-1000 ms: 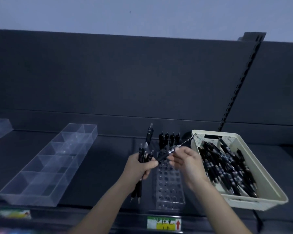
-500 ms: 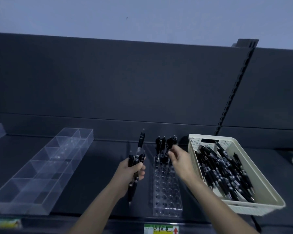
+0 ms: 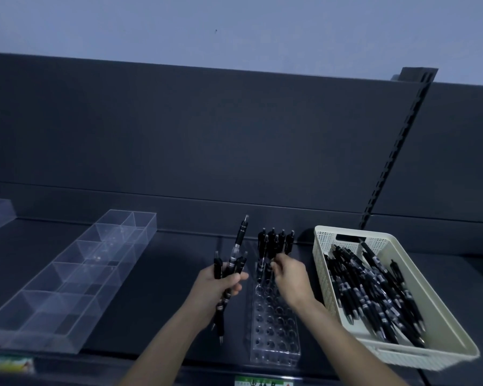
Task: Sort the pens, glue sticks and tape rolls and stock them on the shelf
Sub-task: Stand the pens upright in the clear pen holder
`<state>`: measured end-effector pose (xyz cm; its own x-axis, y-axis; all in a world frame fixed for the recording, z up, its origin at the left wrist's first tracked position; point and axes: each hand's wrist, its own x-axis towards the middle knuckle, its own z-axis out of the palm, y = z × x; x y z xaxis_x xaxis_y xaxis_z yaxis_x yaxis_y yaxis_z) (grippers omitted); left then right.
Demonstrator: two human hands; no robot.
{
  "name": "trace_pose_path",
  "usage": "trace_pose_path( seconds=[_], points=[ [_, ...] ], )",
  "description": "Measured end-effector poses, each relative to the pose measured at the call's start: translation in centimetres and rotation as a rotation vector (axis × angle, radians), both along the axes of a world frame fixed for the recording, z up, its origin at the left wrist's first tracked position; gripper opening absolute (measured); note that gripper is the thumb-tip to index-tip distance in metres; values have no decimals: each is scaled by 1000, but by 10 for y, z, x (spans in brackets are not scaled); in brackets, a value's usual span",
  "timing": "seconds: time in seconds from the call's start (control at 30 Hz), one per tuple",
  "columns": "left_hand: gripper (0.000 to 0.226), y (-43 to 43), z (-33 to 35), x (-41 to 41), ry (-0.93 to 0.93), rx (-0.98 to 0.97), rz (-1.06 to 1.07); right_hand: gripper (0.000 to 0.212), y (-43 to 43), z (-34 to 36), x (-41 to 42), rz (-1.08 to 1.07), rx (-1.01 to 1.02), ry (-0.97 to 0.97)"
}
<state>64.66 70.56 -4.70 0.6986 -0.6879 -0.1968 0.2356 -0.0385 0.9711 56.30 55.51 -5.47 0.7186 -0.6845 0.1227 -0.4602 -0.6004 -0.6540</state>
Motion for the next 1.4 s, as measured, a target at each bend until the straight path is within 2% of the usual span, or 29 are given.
trace_pose_path(
  seconds=[0.13,0.23,0.3,0.37,0.43,0.5,0.63,0.73,0.8,0.87,0.93,1.13,1.4],
  points=[
    [10,-4,3,-3,44,-28,25,23,0,3,-7,-13,3,-36],
    [12,-8,5,-5,53,-40,29,21,2,11,-16,-38,53,-153],
    [11,-11,6,-8,54,-58,15,9,8,19,-22,-19,125,-263],
    [9,-14,7,-11,54,-78,-8,7,16,30,-25,58,270,-334],
    [7,-19,9,-15,53,-97,-36,8,20,37,-25,143,377,-322],
    [10,-23,12,-20,42,-102,-62,17,22,39,-24,194,400,-285],
    [14,-25,19,-25,-6,-55,-45,15,18,45,-28,108,428,-376],
    [13,-19,18,-15,-65,19,27,10,-3,58,-35,-33,295,-468],
    [14,-14,15,-11,-126,44,46,8,-16,62,-37,-79,186,-455],
    [26,-12,12,-11,-160,42,55,9,-21,58,-35,-81,119,-401],
    [29,-11,9,-13,-165,7,53,13,-19,53,-30,-57,75,-345],
    [18,-9,8,-17,-175,-15,84,20,-14,32,-18,-14,-49,-156],
    [24,-7,4,-15,-195,45,27,15,-12,25,-15,-34,-95,-96]
  ],
)
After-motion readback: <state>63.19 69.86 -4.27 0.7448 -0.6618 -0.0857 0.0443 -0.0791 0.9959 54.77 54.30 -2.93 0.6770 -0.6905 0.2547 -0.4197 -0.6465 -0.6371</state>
